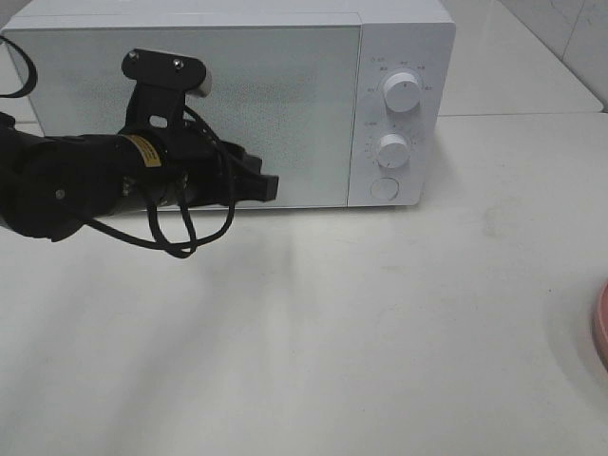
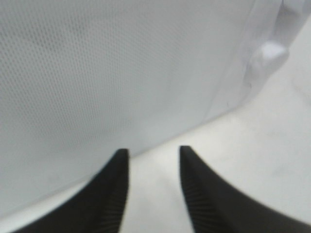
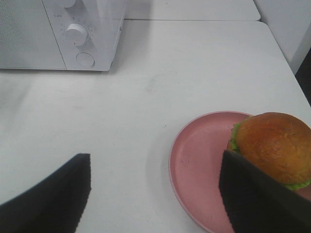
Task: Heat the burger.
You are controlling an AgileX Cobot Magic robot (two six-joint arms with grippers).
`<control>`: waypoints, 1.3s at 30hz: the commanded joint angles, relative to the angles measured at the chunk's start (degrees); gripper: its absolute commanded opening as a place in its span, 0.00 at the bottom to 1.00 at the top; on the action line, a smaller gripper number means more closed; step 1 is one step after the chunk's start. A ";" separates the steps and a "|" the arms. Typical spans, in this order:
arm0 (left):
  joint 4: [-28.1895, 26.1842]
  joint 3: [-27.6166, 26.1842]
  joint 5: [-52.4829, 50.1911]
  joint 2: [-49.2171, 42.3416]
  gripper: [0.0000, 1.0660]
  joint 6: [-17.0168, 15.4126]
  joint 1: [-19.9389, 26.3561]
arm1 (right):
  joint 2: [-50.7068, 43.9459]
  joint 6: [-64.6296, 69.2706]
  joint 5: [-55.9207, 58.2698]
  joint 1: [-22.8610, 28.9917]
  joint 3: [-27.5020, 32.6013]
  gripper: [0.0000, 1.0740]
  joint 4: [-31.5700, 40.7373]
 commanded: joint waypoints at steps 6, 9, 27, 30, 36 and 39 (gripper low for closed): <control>-1.72 0.23 28.25 -5.27 0.92 0.00 -0.34 | -1.72 0.40 0.06 -0.29 0.23 0.67 0.06; -1.38 0.23 35.81 -7.91 0.92 0.00 -0.34 | -1.72 0.40 0.06 -0.29 0.23 0.67 0.06; -0.80 -0.80 72.36 -24.29 0.92 -3.44 12.72 | -1.72 0.34 0.06 -0.29 0.23 0.67 0.06; -0.74 -0.80 74.20 -24.98 0.92 -3.38 14.61 | -1.72 0.34 0.06 -0.29 0.23 0.67 0.06; 1.66 -0.69 84.45 -30.37 0.92 -2.69 25.50 | -1.72 0.40 0.06 -0.29 0.23 0.67 0.06; 3.50 -0.69 86.97 -33.80 0.92 -2.69 28.65 | -1.72 0.40 0.06 -0.29 0.23 0.67 0.06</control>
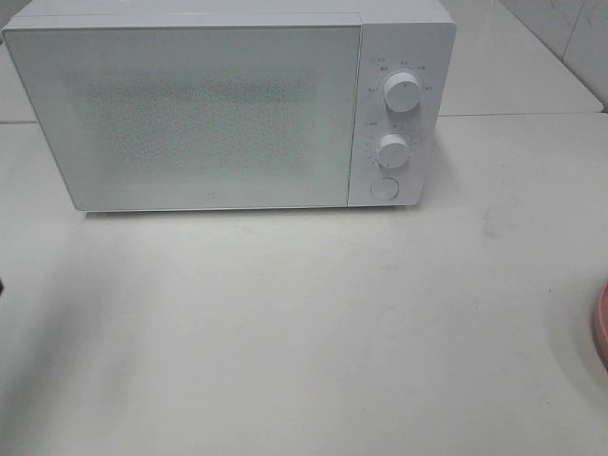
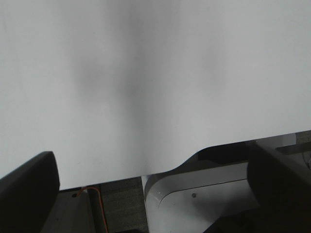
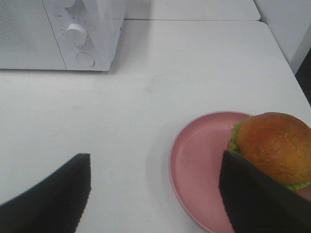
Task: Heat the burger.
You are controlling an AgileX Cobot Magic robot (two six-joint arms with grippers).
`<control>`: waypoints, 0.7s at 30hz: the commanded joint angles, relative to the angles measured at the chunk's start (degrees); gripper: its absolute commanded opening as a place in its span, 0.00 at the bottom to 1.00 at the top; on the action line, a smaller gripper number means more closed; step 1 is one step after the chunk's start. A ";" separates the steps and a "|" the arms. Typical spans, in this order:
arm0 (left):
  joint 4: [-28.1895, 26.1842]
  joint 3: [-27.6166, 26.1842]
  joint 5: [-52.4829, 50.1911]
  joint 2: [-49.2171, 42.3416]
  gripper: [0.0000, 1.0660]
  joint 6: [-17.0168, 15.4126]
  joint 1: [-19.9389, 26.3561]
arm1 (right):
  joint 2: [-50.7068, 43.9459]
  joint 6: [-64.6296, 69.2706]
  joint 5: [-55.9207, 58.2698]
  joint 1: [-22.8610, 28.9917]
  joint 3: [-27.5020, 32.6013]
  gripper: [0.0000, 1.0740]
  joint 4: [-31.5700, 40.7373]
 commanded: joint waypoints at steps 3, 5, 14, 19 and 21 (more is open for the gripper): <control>2.46 -0.06 4.24 -6.59 0.92 0.11 4.81 | -1.72 0.34 0.06 -0.29 0.23 0.67 0.06; 2.23 -0.06 5.04 -11.69 0.92 0.11 6.36 | -1.72 0.34 0.06 -0.29 0.23 0.67 0.06; 2.64 -0.06 6.47 -27.33 0.92 1.43 6.65 | -1.72 0.34 0.06 -0.29 0.23 0.67 0.06; 2.69 -0.06 6.47 -33.98 0.92 1.78 6.65 | -1.72 0.34 0.06 -0.29 0.23 0.67 0.06; 2.75 -0.06 6.47 -36.67 0.92 1.78 6.65 | -1.72 0.34 0.06 -0.29 0.23 0.67 0.06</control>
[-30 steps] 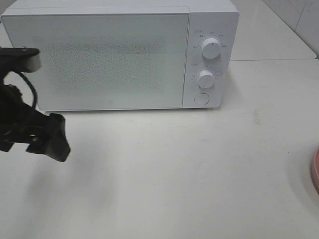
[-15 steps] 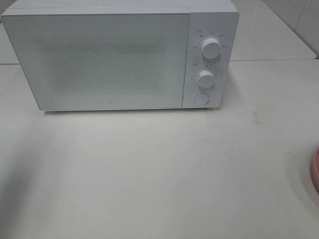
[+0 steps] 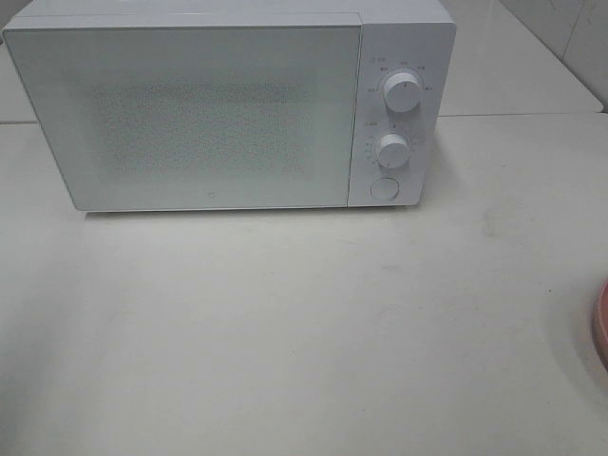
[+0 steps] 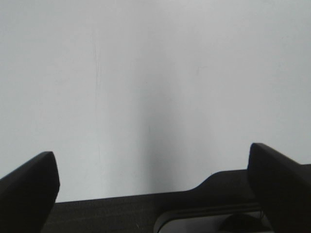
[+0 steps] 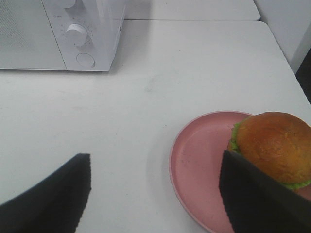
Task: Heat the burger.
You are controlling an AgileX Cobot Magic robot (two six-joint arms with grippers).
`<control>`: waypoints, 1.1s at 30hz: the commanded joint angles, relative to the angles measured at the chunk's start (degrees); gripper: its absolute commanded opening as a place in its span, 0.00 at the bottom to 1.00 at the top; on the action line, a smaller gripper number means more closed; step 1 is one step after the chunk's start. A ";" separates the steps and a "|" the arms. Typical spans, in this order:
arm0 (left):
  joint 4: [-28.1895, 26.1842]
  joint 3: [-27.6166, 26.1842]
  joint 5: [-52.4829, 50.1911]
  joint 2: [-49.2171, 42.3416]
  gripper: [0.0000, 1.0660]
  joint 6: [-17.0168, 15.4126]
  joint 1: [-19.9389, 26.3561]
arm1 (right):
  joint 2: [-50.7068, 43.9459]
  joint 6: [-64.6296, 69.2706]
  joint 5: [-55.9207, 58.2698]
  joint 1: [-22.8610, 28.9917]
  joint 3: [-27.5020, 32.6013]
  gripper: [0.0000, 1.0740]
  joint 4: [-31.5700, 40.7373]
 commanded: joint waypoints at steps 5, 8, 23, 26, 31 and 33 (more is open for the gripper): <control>0.23 0.11 0.11 -8.25 0.92 1.72 0.11 | -1.72 0.00 0.06 -0.29 0.23 0.67 0.06; 0.23 2.41 -0.23 -10.31 0.92 1.83 0.11 | -1.72 0.00 0.06 -0.29 0.23 0.67 0.06; -0.23 16.44 -7.62 -21.03 0.92 3.50 0.11 | -1.72 0.17 0.06 -0.29 0.23 0.67 0.06; -0.29 18.85 -8.14 -25.67 0.92 3.50 0.11 | -1.72 0.17 0.06 -0.29 0.23 0.67 0.06; -0.52 19.19 -8.25 -33.52 0.92 3.32 0.11 | -1.72 0.17 0.06 -0.29 0.23 0.67 0.06; -0.52 19.19 -8.25 -36.44 0.92 3.27 0.11 | -1.72 0.17 0.06 -0.29 0.23 0.67 0.06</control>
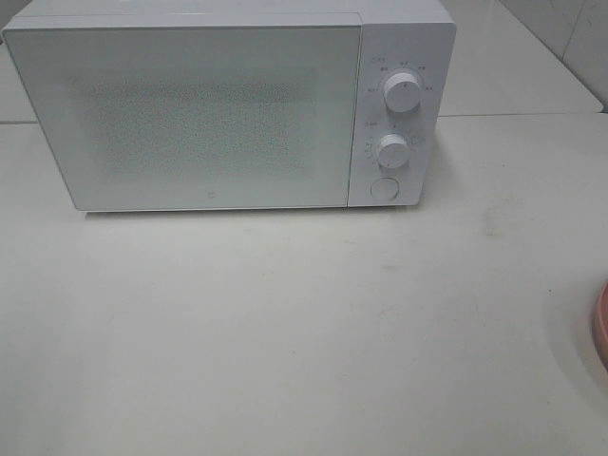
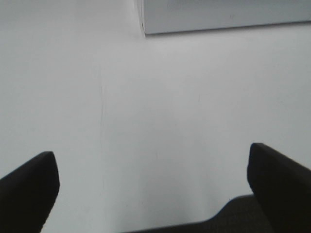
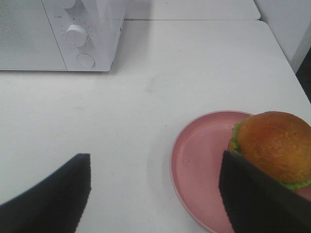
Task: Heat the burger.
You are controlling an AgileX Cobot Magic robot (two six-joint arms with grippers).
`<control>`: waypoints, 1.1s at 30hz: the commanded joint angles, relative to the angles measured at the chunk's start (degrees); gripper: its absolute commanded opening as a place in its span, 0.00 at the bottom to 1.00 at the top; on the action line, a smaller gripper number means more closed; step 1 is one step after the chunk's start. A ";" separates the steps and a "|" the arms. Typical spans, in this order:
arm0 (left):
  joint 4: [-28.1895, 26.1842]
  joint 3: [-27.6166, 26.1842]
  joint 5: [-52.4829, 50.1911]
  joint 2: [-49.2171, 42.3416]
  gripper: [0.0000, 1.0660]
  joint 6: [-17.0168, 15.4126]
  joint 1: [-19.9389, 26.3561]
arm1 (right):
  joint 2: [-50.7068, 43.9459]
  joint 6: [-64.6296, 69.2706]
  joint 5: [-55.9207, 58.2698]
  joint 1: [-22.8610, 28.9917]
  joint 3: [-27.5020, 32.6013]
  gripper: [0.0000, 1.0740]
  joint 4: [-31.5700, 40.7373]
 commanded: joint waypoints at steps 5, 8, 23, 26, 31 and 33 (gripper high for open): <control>-0.52 0.17 -0.97 -8.02 0.92 -0.57 0.11 | -1.72 -0.11 0.06 -0.29 0.23 0.67 0.06; -0.80 0.17 -0.97 -7.62 0.92 -0.46 0.11 | -1.49 -0.11 0.06 -0.29 0.23 0.67 0.06; -0.80 0.17 -0.97 -7.73 0.92 -0.46 0.11 | -1.20 -0.11 0.06 -0.29 0.23 0.67 0.06; -0.80 0.17 -0.97 -7.73 0.92 -0.46 0.11 | -1.20 -0.11 0.06 -0.29 0.23 0.67 0.06; -0.80 0.17 -0.97 -7.73 0.92 -0.46 0.11 | -1.20 -0.11 0.06 -0.29 0.23 0.67 0.06; -0.80 0.17 -0.97 -7.73 0.92 -0.46 0.11 | -1.20 -0.11 0.06 -0.29 0.23 0.67 0.06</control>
